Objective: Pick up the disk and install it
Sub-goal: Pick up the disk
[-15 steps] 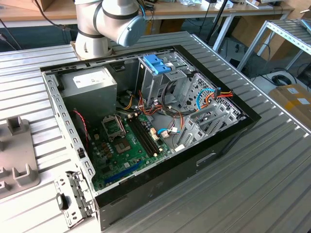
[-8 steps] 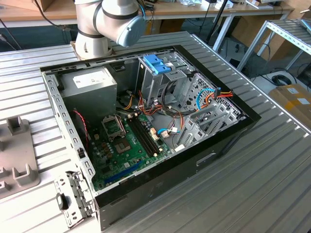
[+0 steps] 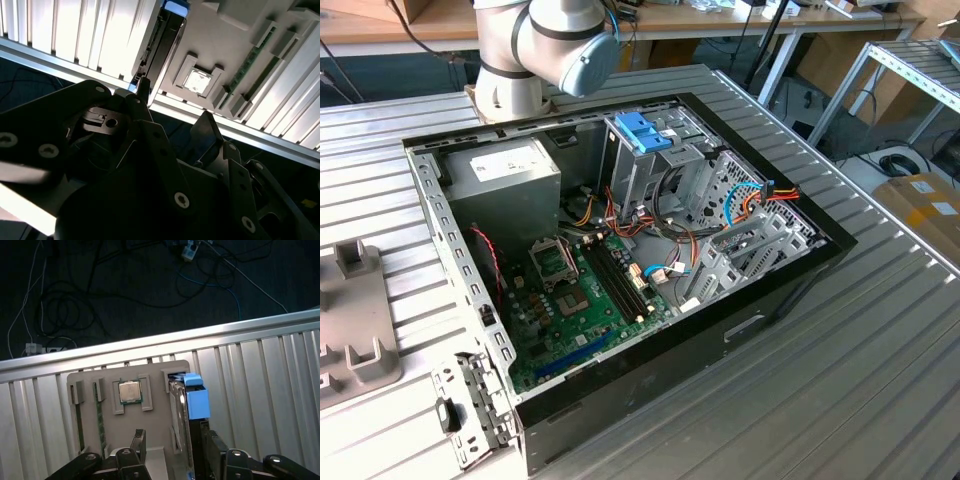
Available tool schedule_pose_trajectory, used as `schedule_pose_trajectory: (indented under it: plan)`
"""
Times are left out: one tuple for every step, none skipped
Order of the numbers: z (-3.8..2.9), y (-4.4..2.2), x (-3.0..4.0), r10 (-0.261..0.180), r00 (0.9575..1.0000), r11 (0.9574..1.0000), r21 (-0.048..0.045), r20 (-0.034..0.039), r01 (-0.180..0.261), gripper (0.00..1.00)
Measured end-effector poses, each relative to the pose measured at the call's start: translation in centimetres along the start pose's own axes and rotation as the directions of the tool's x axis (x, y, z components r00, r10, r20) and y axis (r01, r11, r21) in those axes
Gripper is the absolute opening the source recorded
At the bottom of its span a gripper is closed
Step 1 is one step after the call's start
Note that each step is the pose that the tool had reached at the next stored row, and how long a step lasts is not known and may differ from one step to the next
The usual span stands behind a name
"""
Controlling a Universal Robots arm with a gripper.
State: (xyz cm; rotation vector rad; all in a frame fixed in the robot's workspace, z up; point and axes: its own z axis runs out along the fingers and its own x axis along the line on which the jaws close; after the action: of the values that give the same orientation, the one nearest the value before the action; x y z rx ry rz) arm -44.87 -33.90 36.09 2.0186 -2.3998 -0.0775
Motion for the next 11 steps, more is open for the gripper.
schedule_pose_trajectory:
  plan:
    - [0.02,0.01,-0.02,0.000,1.0000,1.0000,0.0001,0.0001,0.000,0.60]
    - [0.05,0.04,-0.05,0.000,1.0000,1.0000,0.0000,0.0001,0.000,0.60]
    - [0.07,0.06,-0.06,0.000,1.0000,1.0000,0.0000,0.0000,0.000,0.60]
    - [0.08,0.08,-0.08,0.000,1.0000,1.0000,0.0000,0.0000,0.000,0.60]
    - [0.11,0.10,-0.09,0.000,1.0000,1.0000,0.0000,0.0000,0.000,0.60]
    - [0.12,0.11,-0.10,0.000,1.0000,1.0000,0.0000,0.0000,0.000,0.60]
    - [0.15,0.13,-0.12,0.000,1.0000,1.0000,0.0000,0.0000,0.000,0.60]
    - [0.17,0.14,-0.13,0.000,1.0000,1.0000,0.0000,0.0000,0.000,0.60]
    - [0.19,0.15,-0.14,0.000,1.0000,1.0000,0.0001,0.0000,0.000,0.60]
    - [0.20,0.16,-0.15,0.000,1.0000,1.0000,0.0000,0.0001,0.000,0.60]
    - [0.22,0.18,-0.16,0.000,1.0000,1.0000,0.0001,0.0001,0.000,0.60]
